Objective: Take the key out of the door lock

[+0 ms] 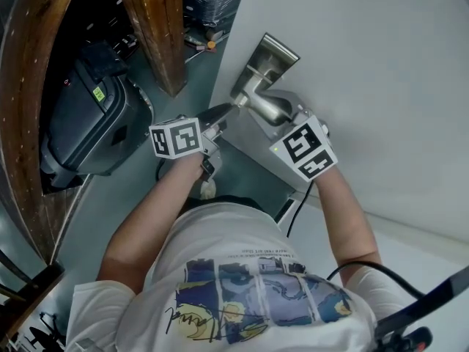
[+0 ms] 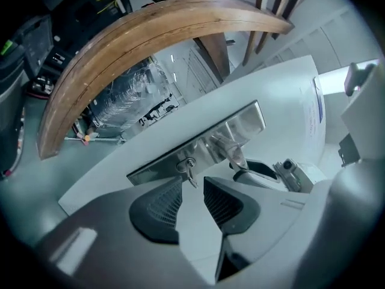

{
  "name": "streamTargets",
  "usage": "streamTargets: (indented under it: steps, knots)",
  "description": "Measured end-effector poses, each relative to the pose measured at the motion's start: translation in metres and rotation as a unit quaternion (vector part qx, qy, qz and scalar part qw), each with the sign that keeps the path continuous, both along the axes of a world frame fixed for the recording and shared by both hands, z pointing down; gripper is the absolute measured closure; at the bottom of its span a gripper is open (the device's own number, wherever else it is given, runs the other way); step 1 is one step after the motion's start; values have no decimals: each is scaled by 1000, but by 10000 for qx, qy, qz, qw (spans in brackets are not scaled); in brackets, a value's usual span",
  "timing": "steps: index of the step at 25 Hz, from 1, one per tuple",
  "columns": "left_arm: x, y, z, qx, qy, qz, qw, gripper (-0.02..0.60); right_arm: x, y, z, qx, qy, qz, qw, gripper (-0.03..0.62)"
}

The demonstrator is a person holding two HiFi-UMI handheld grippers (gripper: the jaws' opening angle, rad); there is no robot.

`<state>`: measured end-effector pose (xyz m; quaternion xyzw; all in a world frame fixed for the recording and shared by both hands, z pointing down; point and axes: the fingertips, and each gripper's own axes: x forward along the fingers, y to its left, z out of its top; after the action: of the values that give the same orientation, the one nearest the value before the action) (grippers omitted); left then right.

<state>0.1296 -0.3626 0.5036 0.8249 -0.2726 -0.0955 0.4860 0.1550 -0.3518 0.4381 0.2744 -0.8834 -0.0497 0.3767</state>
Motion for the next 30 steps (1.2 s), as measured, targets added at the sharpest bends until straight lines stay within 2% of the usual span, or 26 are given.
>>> streamTargets:
  steps: [6,12,17,21,30]
  knots:
    - [9,-7,-2,-397,692,-111,9968,460,0,1,0,-16,-1,11,10000,479]
    - [14,-15,-3,-588,992,-182,9932,461,0,0,0,-21,6,14,10000,479]
    - [20,-16,-3,-820,1387,-150,9868,462,-1,1,-1,-24,7,11,10000,479]
    - [21,-18,-1,-871,1402,-202,9861,539,-1,1,-1,-35,-15,10,10000,479]
    - [20,-18,1,-1010,1504,-280,9831,554,0,1,0,-12,-2,41,10000,479]
